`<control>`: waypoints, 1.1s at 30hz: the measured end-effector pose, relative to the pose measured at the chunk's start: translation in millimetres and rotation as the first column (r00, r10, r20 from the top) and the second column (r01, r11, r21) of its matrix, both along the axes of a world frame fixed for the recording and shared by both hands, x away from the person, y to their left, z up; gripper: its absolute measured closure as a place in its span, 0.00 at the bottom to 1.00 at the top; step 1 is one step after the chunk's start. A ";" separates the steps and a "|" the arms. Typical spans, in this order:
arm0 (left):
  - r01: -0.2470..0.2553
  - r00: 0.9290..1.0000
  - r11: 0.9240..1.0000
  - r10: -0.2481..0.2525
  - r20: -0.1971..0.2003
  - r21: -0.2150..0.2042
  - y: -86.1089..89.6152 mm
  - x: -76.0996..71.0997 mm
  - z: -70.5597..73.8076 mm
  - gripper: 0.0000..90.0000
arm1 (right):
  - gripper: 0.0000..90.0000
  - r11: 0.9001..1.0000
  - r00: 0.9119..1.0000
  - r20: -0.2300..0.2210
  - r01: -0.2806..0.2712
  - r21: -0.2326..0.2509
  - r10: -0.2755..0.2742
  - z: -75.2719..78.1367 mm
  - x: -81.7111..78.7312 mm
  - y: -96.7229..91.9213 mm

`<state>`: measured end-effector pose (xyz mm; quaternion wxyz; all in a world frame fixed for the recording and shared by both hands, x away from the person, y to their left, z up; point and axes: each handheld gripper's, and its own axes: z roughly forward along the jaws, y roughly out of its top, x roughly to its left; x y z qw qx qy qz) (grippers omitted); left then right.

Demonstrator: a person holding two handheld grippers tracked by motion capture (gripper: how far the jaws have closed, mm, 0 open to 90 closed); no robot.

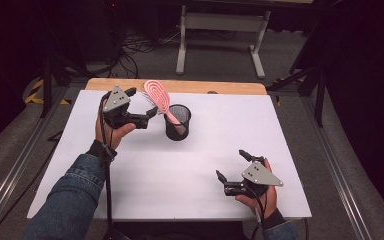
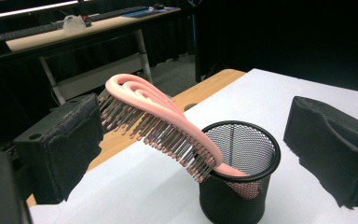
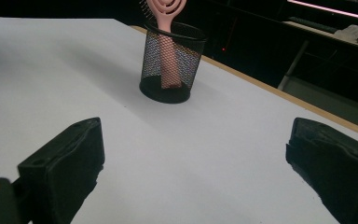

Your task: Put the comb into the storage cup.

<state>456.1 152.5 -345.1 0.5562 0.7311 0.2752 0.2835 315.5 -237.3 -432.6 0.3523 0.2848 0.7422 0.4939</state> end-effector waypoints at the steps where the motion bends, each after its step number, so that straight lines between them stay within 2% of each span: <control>1: 0.003 1.000 1.000 -0.003 -0.002 -0.001 0.0 -0.6 0.2 0.06 | 0.05 1.000 1.000 0.001 0.000 0.000 0.000 0.0 0.0 0.1; 19: 0.037 0.999 0.999 -0.038 0.012 0.040 1.4 -11.6 -0.9 0.07 | 0.05 1.000 1.000 0.004 0.001 -0.001 -0.001 0.6 -0.2 0.0; 33: 0.066 0.997 0.996 -0.068 0.029 0.056 0.5 -24.6 -2.0 0.07 | 0.05 1.000 1.000 0.002 -0.001 -0.003 0.001 0.2 -0.3 0.7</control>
